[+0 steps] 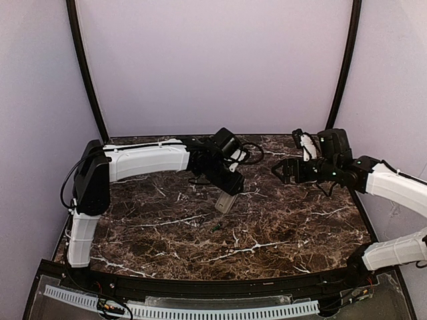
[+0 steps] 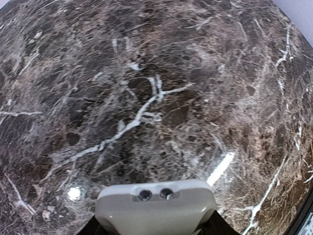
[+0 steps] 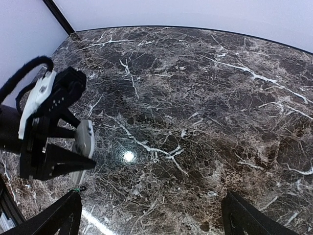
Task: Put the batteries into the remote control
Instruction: Place the remote control at the center of the board.
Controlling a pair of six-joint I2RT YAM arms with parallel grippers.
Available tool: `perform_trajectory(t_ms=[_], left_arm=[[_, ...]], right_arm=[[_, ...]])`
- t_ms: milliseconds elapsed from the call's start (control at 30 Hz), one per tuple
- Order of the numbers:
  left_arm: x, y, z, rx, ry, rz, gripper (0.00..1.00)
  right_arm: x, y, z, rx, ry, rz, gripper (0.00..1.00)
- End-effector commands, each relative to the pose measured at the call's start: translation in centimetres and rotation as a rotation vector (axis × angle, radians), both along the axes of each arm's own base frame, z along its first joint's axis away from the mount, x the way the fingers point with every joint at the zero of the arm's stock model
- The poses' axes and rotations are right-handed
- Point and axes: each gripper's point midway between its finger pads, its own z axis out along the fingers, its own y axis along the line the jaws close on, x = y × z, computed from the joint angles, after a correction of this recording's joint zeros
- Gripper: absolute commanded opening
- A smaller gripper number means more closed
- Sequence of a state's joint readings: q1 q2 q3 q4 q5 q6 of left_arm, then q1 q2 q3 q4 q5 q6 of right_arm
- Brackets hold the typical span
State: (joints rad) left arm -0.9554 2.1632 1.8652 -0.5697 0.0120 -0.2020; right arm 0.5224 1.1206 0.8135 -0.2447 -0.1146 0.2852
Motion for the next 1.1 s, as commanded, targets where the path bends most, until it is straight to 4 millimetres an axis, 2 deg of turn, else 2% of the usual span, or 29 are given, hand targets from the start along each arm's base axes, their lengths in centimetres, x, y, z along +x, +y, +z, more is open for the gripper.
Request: perform_trajectory(t_ms=[0, 200, 433, 633, 767, 900, 1067], left_arm=[[2.0, 1.8, -0.1, 0.044, 0.011, 0.059, 0.3], [3.2, 2.2, -1.6, 0.077, 0.013, 0.072, 0.31], [4.1, 2.5, -3.3, 0.106, 0.029, 0.101, 0.31], [4.3, 2.6, -5.0, 0.122, 0.052, 0.112, 0.33], [4.4, 2.9, -6.0, 0.133, 0.067, 0.126, 0.38], [4.6, 2.9, -6.3, 0.133, 0.07, 0.129, 0.47], [4.8, 2.8, -6.2, 0.122, 0.073, 0.125, 0.6]], right_arm=[[0.5, 0.0, 0.8, 0.012, 0.011, -0.002, 0.99], [1.4, -0.5, 0.8, 0.014, 0.022, -0.06, 0.99], [1.3, 0.5, 0.0, 0.035, 0.059, -0.015, 0.99], [1.1, 0.2, 1.9, 0.057, -0.061, -0.001, 0.99], [1.4, 0.3, 1.2, 0.034, -0.029, 0.002, 0.99], [1.7, 1.3, -0.3, 0.011, 0.044, 0.041, 0.99], [2.1, 2.2, -0.7, 0.011, 0.063, 0.084, 0.99]])
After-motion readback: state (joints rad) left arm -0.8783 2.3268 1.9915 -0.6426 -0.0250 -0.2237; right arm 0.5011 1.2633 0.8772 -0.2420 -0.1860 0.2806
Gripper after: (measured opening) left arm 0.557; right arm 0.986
